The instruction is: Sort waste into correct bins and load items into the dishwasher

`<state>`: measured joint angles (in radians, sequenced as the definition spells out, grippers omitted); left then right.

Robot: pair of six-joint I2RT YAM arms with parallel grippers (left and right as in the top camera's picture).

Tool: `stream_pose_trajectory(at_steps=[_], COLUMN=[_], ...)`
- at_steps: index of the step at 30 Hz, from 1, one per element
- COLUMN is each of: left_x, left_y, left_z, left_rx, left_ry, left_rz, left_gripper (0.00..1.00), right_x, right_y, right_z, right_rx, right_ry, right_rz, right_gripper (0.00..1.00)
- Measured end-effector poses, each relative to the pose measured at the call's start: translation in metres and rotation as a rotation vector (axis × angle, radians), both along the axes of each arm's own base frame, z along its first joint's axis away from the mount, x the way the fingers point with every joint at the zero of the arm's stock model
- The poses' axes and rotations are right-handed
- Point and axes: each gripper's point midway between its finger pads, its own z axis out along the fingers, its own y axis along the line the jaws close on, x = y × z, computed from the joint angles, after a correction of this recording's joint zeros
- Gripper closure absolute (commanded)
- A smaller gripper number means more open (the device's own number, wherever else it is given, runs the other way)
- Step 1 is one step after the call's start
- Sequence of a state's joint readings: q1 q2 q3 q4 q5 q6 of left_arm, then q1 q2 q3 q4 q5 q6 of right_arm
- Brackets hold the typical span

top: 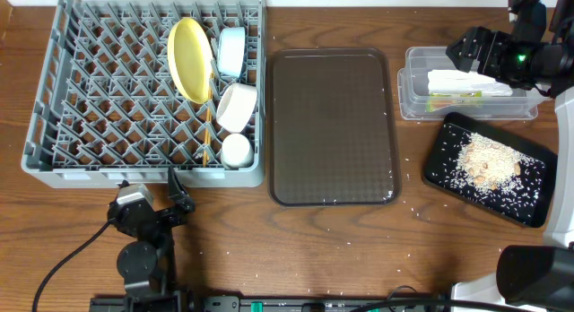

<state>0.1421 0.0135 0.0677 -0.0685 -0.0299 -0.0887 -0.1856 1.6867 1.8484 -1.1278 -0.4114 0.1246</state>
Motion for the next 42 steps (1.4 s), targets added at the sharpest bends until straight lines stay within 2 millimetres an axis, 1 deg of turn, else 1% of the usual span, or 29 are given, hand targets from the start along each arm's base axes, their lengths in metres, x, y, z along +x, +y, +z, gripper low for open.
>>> stream_pose_trajectory(at_steps=[4,33,38,40,42], left_x=[0.002,0.002,0.002,0.002,0.002], left_y=[0.000,-0.003,-0.003,-0.003,-0.003], left_z=[-0.011,-0.011,-0.011,-0.011,-0.011], left_rx=[-0.003,-0.003,-0.003,-0.003,-0.003], left_ry=[0.016,0.015,0.015,0.015,0.015], left_rz=[-0.003,-0.016,-0.016,-0.016,-0.016], left_gripper=[0.10,0.10,0.10,0.10,0.10], right_x=[0.000,0.000,0.003,0.007,0.012], right_y=[0.000,0.000,-0.007,-0.008,-0.003], right_z=[0.000,0.000,-0.001,0.002,0.009], right_rx=[0.000,0.000,-0.041,-0.066,-0.110], right_ry=[-0.001,0.000,-0.009,-0.040,-0.113], right_rz=[0.000,0.000,-0.012,-0.003,0.028], right_gripper=[0.01,0.01,0.01,0.01,0.01])
